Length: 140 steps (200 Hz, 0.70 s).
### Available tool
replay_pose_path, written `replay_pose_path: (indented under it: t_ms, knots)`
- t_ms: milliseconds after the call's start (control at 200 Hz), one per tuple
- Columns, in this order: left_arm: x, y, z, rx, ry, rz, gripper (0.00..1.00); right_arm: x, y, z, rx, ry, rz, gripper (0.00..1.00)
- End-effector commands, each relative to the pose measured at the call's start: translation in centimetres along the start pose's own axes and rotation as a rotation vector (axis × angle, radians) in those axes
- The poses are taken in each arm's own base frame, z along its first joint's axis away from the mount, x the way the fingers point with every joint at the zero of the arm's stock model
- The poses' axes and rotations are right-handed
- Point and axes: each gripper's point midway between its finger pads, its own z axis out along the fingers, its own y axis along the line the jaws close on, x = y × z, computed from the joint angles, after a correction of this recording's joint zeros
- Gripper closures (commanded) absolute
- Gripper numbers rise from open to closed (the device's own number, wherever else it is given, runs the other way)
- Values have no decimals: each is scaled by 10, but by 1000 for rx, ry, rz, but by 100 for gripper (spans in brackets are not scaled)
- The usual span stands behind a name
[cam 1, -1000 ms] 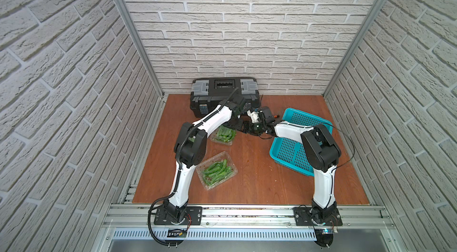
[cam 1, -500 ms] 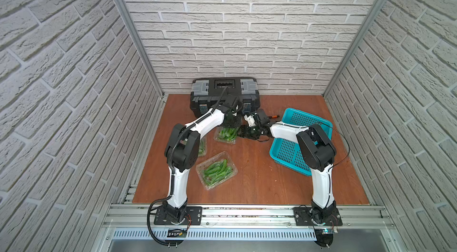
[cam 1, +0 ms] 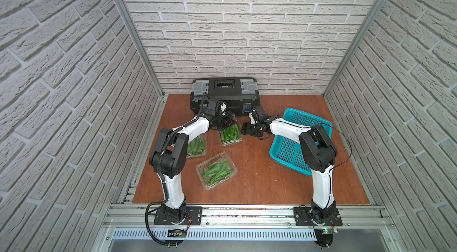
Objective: Take small green peppers out of containers
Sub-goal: Open the packing box at the center of the board.
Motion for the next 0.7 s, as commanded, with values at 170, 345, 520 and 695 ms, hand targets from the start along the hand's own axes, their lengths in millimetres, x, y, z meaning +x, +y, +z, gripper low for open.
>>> replay_pose_path:
  t_ms: [170, 345, 520, 695]
  knots:
    - [-27, -41, -38, 178, -117, 59, 100, 11, -43, -10, 192, 36, 23, 28]
    - [-11, -32, -45, 139, -75, 86, 100, -3, -34, -26, 147, -55, 26, 28]
    - [-4, -17, -52, 71, -91, 94, 56, -23, -21, -57, 116, -160, -5, 28]
    - [-19, -7, -74, -26, -233, 115, 40, -41, -12, -84, 124, -272, -45, 28]
